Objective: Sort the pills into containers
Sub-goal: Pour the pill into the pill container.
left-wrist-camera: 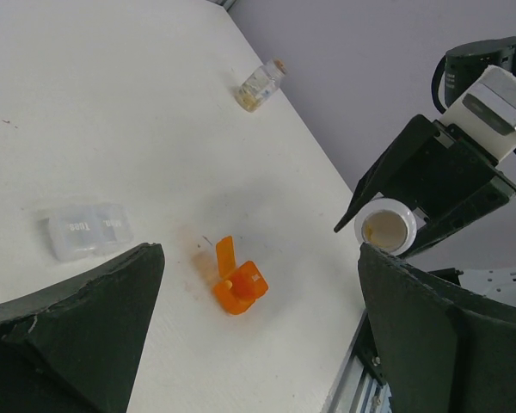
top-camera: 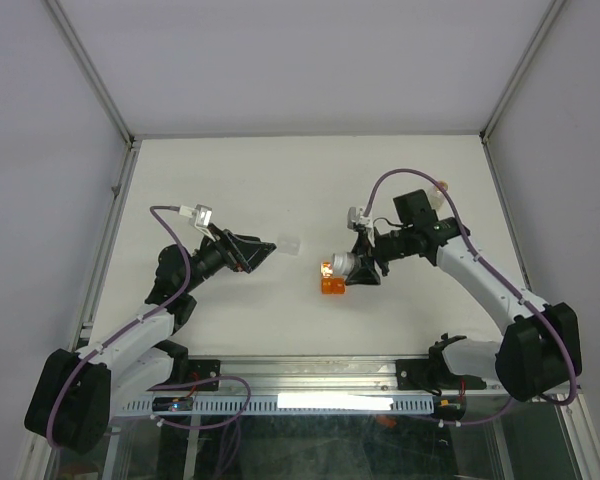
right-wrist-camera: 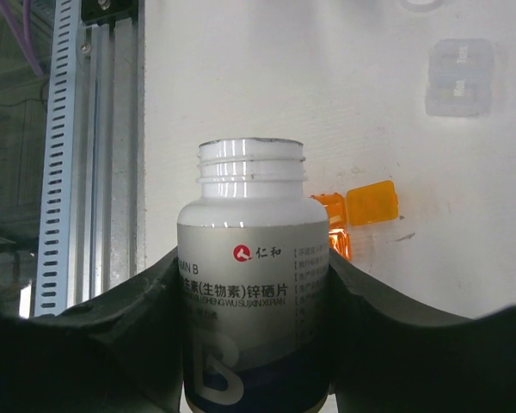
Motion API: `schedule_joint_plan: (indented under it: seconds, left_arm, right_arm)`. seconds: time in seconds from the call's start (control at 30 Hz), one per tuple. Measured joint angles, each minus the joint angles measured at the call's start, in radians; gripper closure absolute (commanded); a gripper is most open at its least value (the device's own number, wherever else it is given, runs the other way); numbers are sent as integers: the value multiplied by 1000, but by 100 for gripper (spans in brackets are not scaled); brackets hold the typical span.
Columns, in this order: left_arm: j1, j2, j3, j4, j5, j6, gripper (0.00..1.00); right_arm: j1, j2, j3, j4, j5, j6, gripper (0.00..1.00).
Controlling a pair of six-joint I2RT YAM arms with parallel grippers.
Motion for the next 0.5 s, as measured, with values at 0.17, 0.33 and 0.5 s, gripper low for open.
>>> schedule_joint_plan:
  seconds: [0.17,0.33,0.5]
  left_arm:
    - [0,-7,0,-10,0,11,1]
    - [0,-32,0,-17,-2,27,1]
    - [0,-38,0,-19,-4,29,1]
  right_arm:
    - [0,-18,-65,14,-58,-126,100]
    - [-10,-39,17,105,-92,-74,100]
    - [-65,24,336,391,-156,317,100]
